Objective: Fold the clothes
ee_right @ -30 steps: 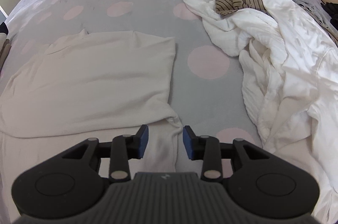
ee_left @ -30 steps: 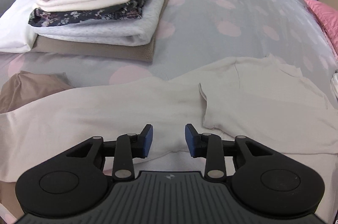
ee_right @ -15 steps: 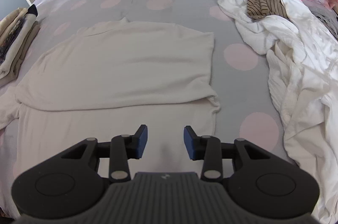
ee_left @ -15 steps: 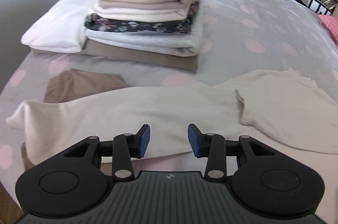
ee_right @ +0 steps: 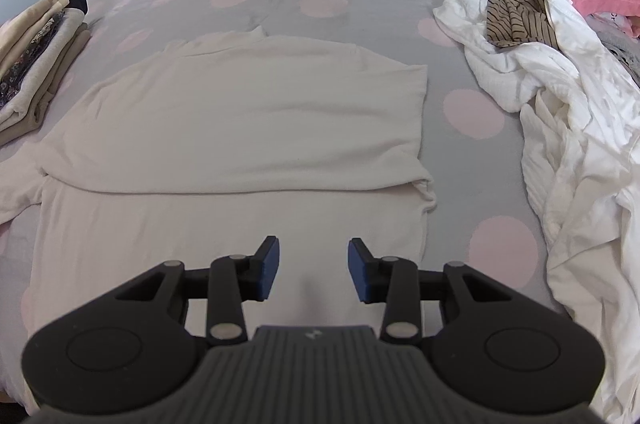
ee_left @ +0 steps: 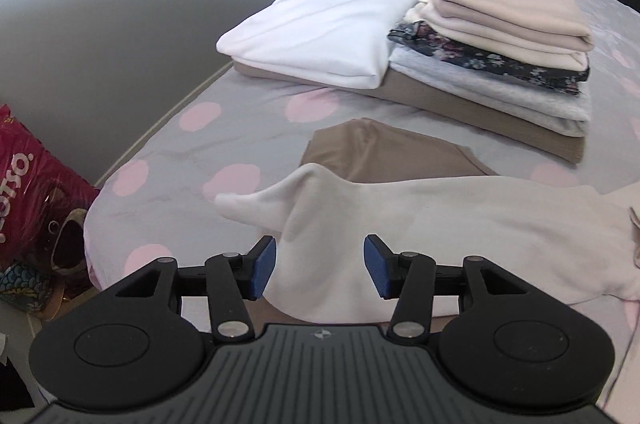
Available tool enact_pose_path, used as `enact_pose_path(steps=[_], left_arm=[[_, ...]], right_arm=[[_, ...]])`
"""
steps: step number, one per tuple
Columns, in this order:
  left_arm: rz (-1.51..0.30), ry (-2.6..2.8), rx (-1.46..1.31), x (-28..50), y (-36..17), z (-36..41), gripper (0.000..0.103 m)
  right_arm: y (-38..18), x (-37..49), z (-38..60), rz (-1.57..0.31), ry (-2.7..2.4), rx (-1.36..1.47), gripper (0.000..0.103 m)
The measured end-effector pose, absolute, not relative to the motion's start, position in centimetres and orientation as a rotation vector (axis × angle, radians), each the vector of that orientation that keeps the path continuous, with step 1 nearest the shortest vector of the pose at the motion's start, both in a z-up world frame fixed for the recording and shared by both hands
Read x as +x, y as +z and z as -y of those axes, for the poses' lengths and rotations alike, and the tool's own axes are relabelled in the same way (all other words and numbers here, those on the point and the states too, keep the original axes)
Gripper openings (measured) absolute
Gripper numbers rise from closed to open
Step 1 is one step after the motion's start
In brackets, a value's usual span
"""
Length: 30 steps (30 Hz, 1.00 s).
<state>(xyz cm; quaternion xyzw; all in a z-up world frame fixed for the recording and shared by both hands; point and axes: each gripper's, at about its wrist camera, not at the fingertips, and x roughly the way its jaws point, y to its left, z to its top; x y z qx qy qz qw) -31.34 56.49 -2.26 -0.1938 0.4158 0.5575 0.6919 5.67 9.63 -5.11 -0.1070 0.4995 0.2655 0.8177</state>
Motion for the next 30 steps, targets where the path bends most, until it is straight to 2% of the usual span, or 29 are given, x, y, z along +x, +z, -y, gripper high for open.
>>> enact_pose_path(steps=[5,7,9,12,21,30], left_arm=[[-0.927,1.253,-0.451,-32.1,-3.7,-58.1,0.047],[-0.924,1.242,-0.458,-32.3,-4.1,-58.4,0.042],[-0.917,1.228,-0.463,-32.4,-4.3,-58.5,0.019],[-0.901,1.201,-0.467,-32.4,-4.0,-58.3,0.005],[-0.791,1.036,-0.474,-30.0,1.7,-54.9,0.004],[-0.607,0.766,-0.413,-21.5,9.5,-49.2,0.004]], right_arm=[[-4.9,5.3,-10.3,-1.054,0.566,-0.240,0.042],[-4.9,5.2,-10.6,-1.051,0.568,-0.245,0.042],[-4.9,4.9,-11.1,-1.046,0.578,-0.256,0.042],[-4.9,4.5,-11.9,-1.033,0.603,-0.280,0.042],[-4.9,3.9,-12.7,-1.011,0.603,-0.281,0.042],[-4.3,3.8,-12.4,-1.018,0.626,-0.302,0.042]])
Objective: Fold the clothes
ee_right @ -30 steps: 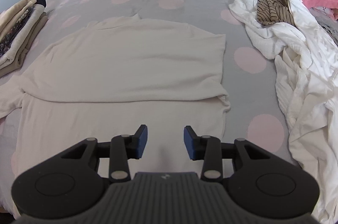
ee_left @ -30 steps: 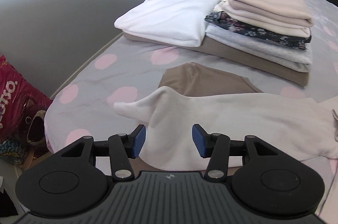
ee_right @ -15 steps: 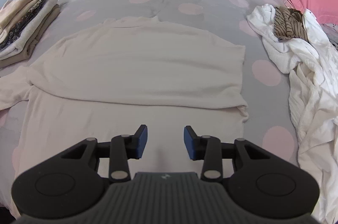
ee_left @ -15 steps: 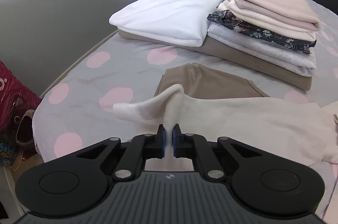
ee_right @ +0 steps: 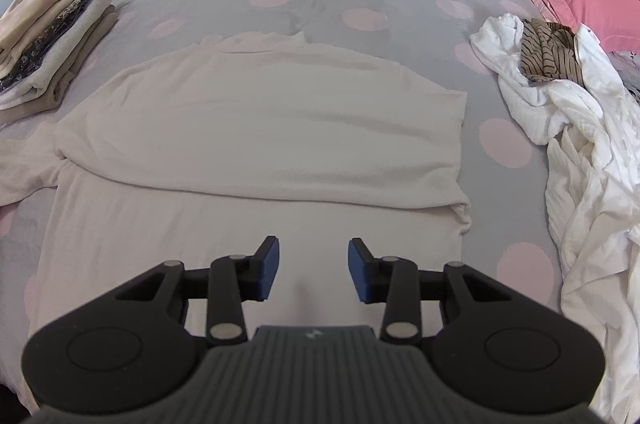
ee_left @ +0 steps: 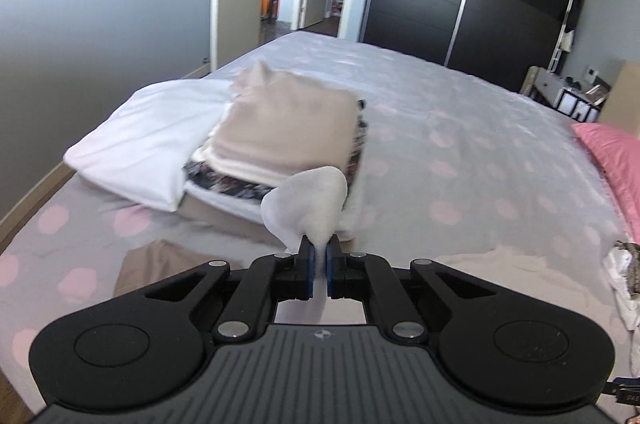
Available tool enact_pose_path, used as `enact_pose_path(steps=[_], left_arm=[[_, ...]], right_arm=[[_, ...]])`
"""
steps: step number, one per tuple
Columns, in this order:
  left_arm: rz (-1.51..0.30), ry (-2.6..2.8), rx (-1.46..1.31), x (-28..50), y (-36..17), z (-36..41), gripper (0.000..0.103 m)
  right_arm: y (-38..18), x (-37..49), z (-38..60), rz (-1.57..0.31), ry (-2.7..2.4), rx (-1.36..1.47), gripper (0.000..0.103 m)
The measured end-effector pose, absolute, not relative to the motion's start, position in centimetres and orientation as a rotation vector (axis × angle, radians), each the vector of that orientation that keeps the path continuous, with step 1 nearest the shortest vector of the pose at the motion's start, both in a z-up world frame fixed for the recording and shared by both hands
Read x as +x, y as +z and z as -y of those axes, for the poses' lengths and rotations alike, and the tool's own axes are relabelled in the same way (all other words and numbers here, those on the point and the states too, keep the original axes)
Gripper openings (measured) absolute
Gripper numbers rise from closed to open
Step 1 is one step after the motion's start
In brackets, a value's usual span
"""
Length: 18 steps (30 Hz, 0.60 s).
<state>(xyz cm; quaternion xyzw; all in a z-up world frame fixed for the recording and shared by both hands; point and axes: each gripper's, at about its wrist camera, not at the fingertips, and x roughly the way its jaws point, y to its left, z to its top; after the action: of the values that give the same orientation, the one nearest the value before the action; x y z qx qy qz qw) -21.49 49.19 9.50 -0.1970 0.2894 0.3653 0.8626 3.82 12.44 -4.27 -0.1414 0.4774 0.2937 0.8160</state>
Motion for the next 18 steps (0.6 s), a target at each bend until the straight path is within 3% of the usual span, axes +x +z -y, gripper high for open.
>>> enact_pose_path(steps=[9,18], left_arm=[[-0.562,0.552,-0.366,-11.1,12.8,-43.7,0.004],[-0.663,0.284,-0.346,-0.9,9.4,-37.6,0.003]], right_arm=[[-3.1,4.5,-11.8,-1.015,0.627,-0.254,0.042],[-2.2,6.6,-9.8,-1.030,0.571,-0.175,0.042]])
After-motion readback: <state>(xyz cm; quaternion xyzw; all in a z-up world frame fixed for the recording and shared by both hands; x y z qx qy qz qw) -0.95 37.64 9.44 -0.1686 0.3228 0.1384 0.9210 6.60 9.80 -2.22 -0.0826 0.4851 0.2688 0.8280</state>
